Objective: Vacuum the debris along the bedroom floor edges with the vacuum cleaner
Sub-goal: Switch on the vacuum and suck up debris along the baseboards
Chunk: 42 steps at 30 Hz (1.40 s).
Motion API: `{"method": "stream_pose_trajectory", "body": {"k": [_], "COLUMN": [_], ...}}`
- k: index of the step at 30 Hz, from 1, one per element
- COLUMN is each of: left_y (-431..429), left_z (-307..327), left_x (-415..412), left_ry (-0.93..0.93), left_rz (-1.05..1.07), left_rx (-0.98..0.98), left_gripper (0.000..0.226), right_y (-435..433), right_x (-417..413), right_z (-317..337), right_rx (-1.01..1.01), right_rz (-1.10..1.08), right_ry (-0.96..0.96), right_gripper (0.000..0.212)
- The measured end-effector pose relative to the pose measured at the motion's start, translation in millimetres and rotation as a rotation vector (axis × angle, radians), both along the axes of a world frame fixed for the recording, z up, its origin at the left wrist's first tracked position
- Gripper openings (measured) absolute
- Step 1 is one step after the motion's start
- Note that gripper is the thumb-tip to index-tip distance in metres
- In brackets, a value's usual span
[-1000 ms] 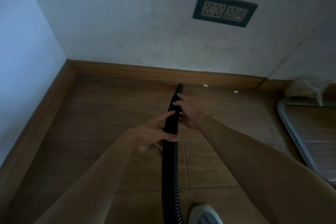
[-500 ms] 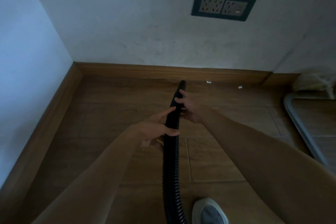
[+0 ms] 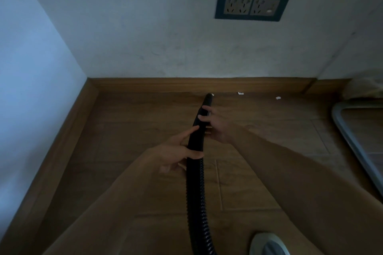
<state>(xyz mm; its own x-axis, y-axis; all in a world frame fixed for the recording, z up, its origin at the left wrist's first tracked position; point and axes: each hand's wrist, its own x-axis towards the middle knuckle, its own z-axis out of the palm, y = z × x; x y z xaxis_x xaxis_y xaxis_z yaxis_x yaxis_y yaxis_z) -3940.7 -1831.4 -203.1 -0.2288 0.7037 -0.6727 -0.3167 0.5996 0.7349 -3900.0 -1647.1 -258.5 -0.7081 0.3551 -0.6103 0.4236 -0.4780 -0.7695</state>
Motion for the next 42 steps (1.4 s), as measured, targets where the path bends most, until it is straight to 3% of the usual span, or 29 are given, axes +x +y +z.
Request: {"method": "stream_pose_trajectory", "body": {"k": [12, 42], "left_y": [23, 104], "left_z": [-10, 5], "left_x": [2, 22], "left_ry": [-0.002, 0.077], "left_rz": [0.03, -0.189], "left_rx": [0.0, -0.074], "left_gripper": [0.085, 0.088], "right_y": [26, 96], "right_x": [0, 45], "right_z": [-1, 1], "right_rx": [0.011, -0.042], "right_rz": [-0.003, -0.22], "right_ry": [-0.01, 0.012], "right_gripper": [0.055, 0.051]}}
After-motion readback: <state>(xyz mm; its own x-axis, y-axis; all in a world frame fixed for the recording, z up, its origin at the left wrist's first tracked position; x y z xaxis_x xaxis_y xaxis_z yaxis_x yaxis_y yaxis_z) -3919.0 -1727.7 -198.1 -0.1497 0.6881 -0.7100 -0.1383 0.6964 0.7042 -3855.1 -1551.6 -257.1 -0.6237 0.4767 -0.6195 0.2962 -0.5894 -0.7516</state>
